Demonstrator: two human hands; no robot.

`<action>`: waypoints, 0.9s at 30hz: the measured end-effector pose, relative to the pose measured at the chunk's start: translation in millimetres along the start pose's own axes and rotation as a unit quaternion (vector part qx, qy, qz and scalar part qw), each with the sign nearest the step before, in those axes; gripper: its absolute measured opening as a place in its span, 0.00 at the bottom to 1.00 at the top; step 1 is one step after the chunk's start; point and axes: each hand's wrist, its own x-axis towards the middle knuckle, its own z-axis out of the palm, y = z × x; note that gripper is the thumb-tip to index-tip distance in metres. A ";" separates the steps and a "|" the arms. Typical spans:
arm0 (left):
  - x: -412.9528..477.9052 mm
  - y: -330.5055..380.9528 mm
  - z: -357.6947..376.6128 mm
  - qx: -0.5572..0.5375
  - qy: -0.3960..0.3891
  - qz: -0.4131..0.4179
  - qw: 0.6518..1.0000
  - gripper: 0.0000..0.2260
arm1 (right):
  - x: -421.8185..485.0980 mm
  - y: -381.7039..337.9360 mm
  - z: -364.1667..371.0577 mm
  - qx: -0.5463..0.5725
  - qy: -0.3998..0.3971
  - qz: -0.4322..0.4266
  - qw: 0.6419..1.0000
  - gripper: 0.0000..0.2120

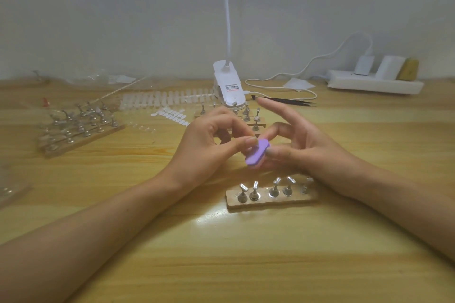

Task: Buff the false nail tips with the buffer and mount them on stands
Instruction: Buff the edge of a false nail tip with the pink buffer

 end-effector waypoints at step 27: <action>-0.6 0.9 0.6 0.017 0.006 0.011 1.000 0.03 | 0.2 -3.5 -0.7 0.024 0.044 0.018 0.999 0.36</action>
